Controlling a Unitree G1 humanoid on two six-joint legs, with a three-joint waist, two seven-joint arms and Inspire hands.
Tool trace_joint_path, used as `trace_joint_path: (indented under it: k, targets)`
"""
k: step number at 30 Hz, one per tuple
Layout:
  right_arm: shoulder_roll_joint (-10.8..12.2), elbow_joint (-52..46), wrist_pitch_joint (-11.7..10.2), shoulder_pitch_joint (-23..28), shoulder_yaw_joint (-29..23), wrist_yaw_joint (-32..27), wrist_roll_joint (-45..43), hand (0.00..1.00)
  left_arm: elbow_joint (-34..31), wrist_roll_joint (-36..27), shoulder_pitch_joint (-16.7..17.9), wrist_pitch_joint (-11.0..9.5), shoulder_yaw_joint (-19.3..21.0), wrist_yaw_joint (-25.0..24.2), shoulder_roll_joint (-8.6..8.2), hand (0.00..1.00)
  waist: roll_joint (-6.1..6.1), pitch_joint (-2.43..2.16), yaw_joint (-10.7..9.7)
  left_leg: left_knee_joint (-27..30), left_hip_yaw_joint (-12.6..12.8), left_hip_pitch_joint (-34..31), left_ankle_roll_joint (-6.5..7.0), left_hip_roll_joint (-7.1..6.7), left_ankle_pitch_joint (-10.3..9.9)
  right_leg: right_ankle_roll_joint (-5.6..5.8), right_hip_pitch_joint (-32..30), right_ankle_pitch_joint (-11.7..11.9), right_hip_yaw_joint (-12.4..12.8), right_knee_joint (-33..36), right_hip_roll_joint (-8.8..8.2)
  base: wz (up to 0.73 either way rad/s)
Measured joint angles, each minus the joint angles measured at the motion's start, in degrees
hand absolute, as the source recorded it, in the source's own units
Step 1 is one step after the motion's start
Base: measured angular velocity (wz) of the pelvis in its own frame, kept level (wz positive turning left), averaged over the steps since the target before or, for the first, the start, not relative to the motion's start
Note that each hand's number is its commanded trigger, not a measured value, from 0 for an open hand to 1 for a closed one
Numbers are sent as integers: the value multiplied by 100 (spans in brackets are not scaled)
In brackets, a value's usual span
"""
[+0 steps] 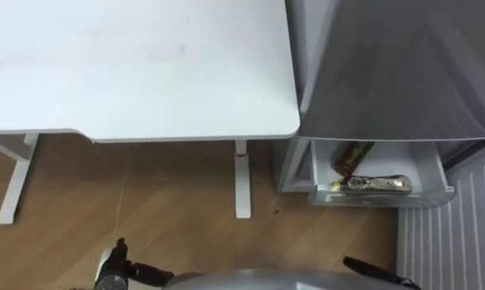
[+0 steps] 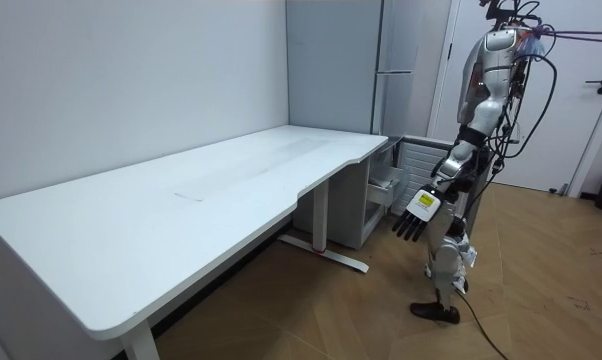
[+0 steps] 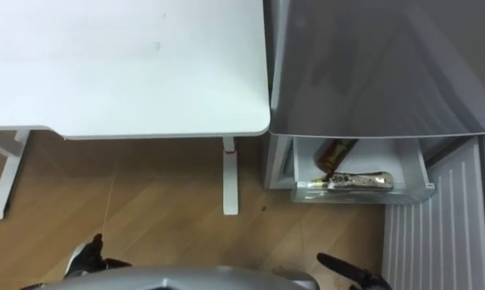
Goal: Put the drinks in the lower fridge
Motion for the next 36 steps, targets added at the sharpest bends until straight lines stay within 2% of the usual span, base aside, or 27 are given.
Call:
trace_joint_path:
  k: [5, 12, 18, 22, 25, 27, 31, 34, 36]
  targets:
    - [22, 10, 0, 28, -551, -181, 20, 0, 77, 12, 60, 0, 99, 5, -9, 0, 53, -7, -115, 1, -86, 2, -6, -9, -4, -2, 57, -2, -58, -79, 4, 5]
    - [54, -24, -42, 60, -974, -382, 75, 0, 164, 137, 84, -1, 198, -18, -43, 0, 77, -19, -130, -48, -74, 31, -8, -16, -4, -3, 68, -3, -45, -67, 1, 0]
    - [51, -200, -59, 54, -940, -432, 60, 0, 163, 138, 86, -1, 264, -32, -37, 0, 78, -17, -91, -104, -11, 88, -9, -16, -5, 0, 64, -6, 9, -72, 3, -6]
    - [45, -209, -80, 36, -665, -439, 84, 0, 164, 124, 89, 11, 252, -20, -33, 0, 79, -16, -41, -115, 49, 115, -19, -4, -11, 1, 35, -8, 89, -53, 16, -10]
    - [80, -216, -80, 35, -609, -463, 73, 0, 163, 121, 99, 23, 277, 1, -35, 0, 88, -19, 58, -54, 74, 135, -46, 33, -60, -14, -24, -14, 252, 23, 53, -26]
    - [88, -215, -80, 11, -555, -490, 77, 0, 164, 121, 125, 23, 279, 11, -39, 0, 114, -18, 133, 93, 71, 131, -67, 95, -166, -26, -39, -16, 370, 66, 108, -34]
    - [86, -212, -111, -12, -445, -468, 215, 0, 158, 113, 137, 18, 278, 0, -68, 0, 124, -12, 139, 204, 50, 217, -84, 152, -275, -44, -29, -26, 542, 135, 167, -23]
    - [98, -194, -106, 9, -308, -357, 382, 0, 131, 116, 127, 15, 239, -10, -68, 0, 119, 1, 71, 202, 5, 224, -78, 150, -286, -51, -28, -30, 545, 125, 173, -6]
    - [95, -189, -92, 9, -296, -364, 499, 0, 90, 122, 130, 15, 202, -15, -69, 0, 108, -1, 18, 192, -142, 215, -75, 121, -286, -52, -36, -30, 545, 125, 177, 0]
